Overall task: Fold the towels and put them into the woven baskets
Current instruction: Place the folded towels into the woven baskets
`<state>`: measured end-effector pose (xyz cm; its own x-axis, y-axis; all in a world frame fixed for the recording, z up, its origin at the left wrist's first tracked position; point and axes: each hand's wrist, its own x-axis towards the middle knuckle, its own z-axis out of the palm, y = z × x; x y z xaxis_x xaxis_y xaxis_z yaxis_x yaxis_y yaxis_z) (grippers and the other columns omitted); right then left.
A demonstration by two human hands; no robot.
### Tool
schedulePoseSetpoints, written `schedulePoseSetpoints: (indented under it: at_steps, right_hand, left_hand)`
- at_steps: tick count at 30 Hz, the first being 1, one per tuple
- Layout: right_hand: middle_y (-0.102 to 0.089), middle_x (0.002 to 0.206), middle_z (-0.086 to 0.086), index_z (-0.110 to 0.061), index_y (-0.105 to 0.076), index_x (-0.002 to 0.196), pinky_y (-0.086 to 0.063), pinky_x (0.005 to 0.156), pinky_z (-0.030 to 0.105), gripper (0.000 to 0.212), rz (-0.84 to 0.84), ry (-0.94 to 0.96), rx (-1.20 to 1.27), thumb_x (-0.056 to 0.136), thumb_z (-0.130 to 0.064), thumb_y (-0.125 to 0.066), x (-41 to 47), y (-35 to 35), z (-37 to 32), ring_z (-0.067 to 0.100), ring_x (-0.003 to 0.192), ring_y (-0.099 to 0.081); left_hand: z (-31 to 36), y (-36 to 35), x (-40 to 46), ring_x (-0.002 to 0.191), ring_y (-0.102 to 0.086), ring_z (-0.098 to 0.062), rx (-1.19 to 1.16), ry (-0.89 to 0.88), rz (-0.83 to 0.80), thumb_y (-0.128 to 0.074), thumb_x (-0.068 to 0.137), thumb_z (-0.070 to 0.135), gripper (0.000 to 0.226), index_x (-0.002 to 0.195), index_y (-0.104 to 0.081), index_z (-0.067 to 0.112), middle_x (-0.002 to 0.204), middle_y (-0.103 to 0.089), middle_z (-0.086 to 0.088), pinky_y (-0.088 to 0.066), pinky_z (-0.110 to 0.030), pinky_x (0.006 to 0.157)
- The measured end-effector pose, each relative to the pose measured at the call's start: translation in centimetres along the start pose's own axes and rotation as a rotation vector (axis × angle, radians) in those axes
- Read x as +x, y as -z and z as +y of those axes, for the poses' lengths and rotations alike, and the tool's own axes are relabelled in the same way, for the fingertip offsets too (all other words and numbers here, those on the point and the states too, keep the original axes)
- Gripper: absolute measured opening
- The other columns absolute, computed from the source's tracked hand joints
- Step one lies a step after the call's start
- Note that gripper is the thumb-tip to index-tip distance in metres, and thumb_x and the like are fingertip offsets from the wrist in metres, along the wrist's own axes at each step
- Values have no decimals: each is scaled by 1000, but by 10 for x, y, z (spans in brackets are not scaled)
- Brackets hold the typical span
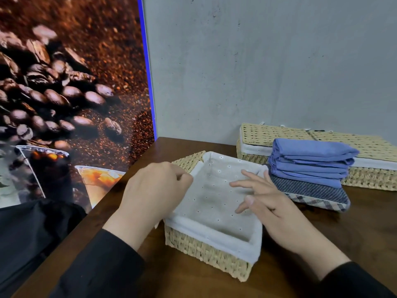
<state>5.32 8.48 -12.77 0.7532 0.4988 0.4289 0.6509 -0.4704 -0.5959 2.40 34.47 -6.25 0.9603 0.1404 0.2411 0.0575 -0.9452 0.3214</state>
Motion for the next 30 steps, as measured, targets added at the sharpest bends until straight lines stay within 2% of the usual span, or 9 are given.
schedulePoseSetpoints:
  at_steps: [3,6,9,13,17,21,24,27,30]
  right_hand:
    - [-53,143,-29,-39,-73,115,-7,126,40,48,-3,-37,8,102,-61,-32,0,10,-1,-1,150,-26]
    - [-58,135,-29,-39,-65,125,-28,120,30,43,151,-94,-113,102,-58,-34,2,35,-1,-6,136,-43]
    - [-60,127,-15,-25,-65,127,-40,106,28,36,347,-179,-313,106,-37,-40,19,83,13,6,125,-52]
    - [-59,138,5,-16,-62,132,-38,103,33,31,245,-369,-585,107,-21,-44,52,144,51,27,128,-52]
    - [-60,142,8,-18,-58,140,-41,93,32,41,-198,-614,-724,103,-35,-56,77,178,61,28,119,-58]
    - [-54,148,6,-23,-46,150,-38,109,36,69,-360,-679,-665,91,-52,-68,89,192,53,26,131,-53]
    - [-52,148,7,-23,-45,150,-39,110,39,75,-417,-689,-685,87,-54,-71,94,193,55,28,131,-52]
    - [-67,125,2,-23,-66,125,-49,95,41,53,-382,-659,-692,82,-53,-76,95,192,55,27,109,-61]
    - [-70,92,7,-16,-69,92,-44,69,36,35,-354,-627,-661,81,-47,-80,94,193,41,29,86,-63]
  left_hand:
    - [0,-2,4,72,-62,-16,24,-50,62,-46,97,47,40,75,-69,23,84,-67,2,-55,-40,64]
    - [16,-14,6,125,-54,-13,-117,-174,-76,-46,101,49,35,127,-67,36,141,-53,13,-44,-35,106]
    - [25,-28,12,147,-31,-9,-126,-176,-209,-41,105,45,42,143,-54,34,163,-26,18,-30,-34,118]
    - [24,-38,18,140,-44,-13,-121,-140,-160,-39,106,44,37,136,-59,35,162,-26,21,-40,-40,112]
    - [27,-38,17,133,-51,-18,-157,-58,-103,-41,105,43,35,134,-59,37,154,-43,19,-44,-37,104]
    - [27,-37,18,88,-63,-10,-470,18,54,-50,102,32,20,99,-69,34,94,-71,12,-50,-32,74]
    - [20,-31,17,84,-63,-4,-702,52,55,-55,100,30,20,93,-73,35,87,-71,15,-51,-29,72]
    - [8,-27,15,91,-63,5,-723,6,-6,-53,101,33,20,104,-72,41,95,-70,27,-52,-24,74]
    - [0,-31,14,107,-57,15,-637,-78,-41,-52,101,37,26,121,-66,45,114,-66,32,-51,-27,94]
